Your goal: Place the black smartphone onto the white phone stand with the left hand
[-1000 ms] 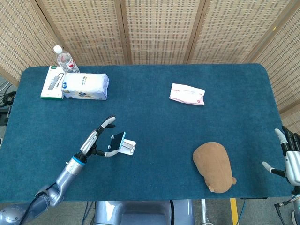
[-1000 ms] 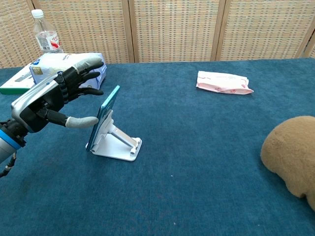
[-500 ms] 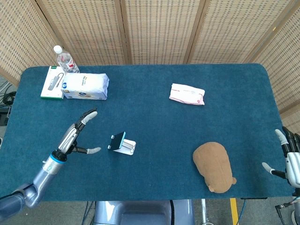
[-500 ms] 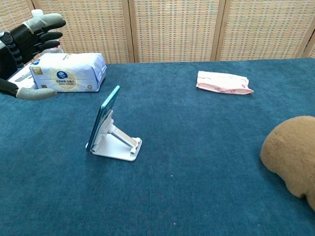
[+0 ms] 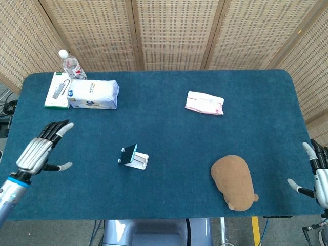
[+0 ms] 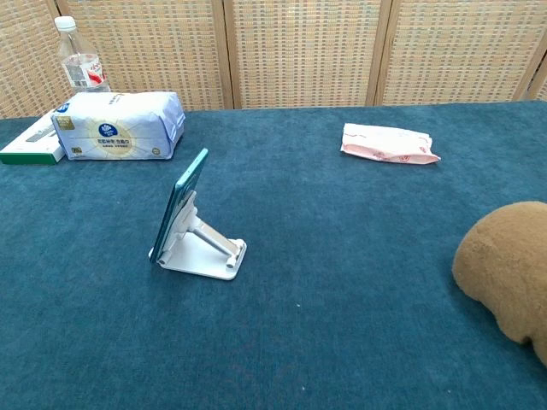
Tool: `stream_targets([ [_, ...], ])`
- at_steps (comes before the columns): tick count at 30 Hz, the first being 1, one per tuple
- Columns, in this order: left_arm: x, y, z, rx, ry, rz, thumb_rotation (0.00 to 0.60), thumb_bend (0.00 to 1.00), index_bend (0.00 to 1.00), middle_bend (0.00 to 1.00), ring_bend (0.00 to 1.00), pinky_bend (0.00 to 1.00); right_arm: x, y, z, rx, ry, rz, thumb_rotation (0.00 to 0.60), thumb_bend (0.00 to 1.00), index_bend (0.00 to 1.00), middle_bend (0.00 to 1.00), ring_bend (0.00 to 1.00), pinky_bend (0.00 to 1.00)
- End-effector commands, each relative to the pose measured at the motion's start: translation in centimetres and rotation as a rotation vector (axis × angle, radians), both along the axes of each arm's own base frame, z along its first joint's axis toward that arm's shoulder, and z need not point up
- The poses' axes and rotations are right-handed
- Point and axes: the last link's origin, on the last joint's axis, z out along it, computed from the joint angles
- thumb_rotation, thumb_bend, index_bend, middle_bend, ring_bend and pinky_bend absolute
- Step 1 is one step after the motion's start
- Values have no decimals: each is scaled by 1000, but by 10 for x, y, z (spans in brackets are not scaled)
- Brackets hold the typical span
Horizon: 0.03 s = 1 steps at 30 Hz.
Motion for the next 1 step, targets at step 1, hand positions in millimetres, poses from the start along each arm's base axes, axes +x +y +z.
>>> stream_targets([
  [1,-18,-25,14,103,31,116,600,0,0,0,0,0,0,1,0,-9,9,0,600,105,0,0,0,0],
])
